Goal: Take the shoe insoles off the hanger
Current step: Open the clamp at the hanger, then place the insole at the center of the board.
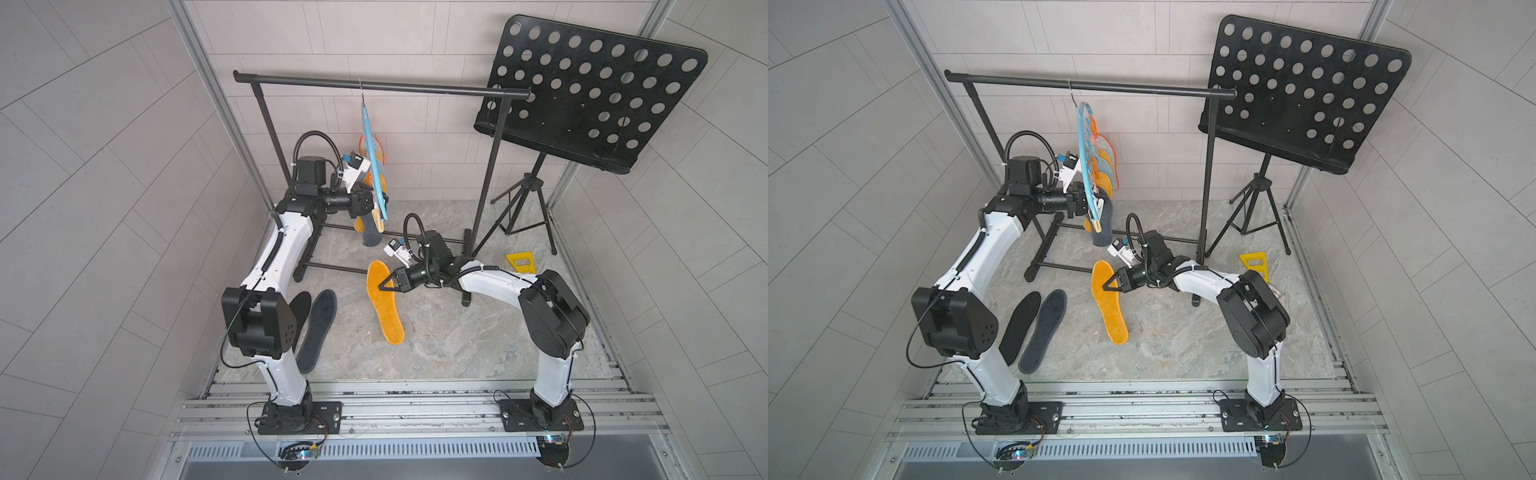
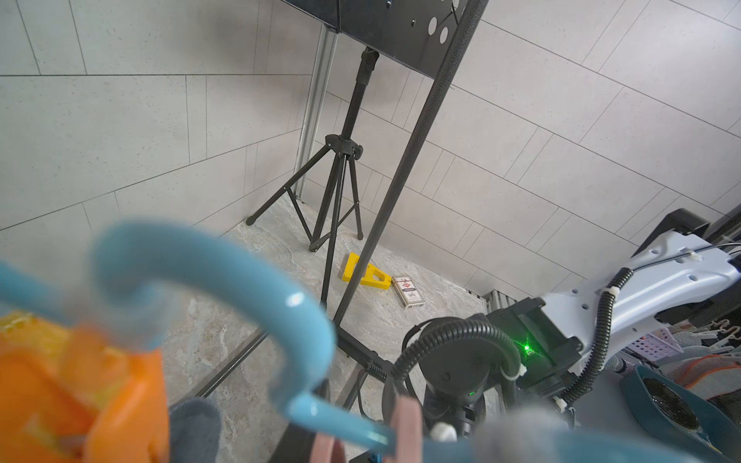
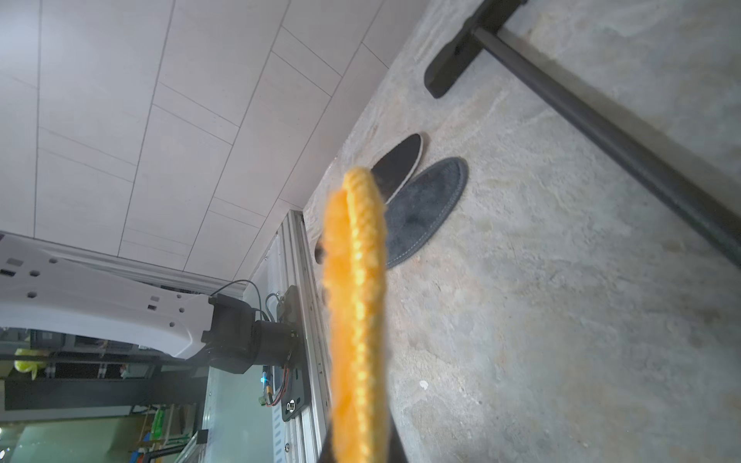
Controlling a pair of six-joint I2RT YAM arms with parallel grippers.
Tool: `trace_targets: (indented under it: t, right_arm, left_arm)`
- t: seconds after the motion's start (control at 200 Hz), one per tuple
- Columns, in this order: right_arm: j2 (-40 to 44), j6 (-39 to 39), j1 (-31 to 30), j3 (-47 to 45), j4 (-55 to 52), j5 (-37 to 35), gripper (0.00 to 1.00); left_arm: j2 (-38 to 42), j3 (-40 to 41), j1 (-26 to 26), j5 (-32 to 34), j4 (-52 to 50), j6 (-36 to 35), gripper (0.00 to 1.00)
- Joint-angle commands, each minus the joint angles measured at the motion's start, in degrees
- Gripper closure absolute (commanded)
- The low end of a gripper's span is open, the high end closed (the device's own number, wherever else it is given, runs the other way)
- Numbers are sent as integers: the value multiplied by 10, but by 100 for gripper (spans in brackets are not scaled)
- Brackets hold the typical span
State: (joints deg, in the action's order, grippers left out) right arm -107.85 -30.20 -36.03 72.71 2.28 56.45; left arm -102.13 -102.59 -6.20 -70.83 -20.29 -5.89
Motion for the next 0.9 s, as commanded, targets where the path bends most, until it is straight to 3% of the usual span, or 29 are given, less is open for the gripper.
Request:
trace_targets:
  t: [0.0, 0.15, 0.295, 0.545, 0.896]
  right_arm:
    - [41, -42, -21, -21, -54, -87, 100]
    - [37, -190, -57, -49, -55, -217, 100]
    - [-19, -277, -91, 27, -107, -271, 100]
    - [-124, -406, -136, 120, -58, -274, 100]
    - [-235, -427, -149, 223, -89, -255, 100]
  left_arm:
    - [6, -1, -3, 9, 12, 0, 100]
    - [12, 7, -1, 18, 11, -2, 100]
    - [15, 10, -1, 26, 10, -3, 100]
    - [27, 28, 1, 33, 10, -6, 100]
    - [33, 39, 7, 35, 17, 0, 100]
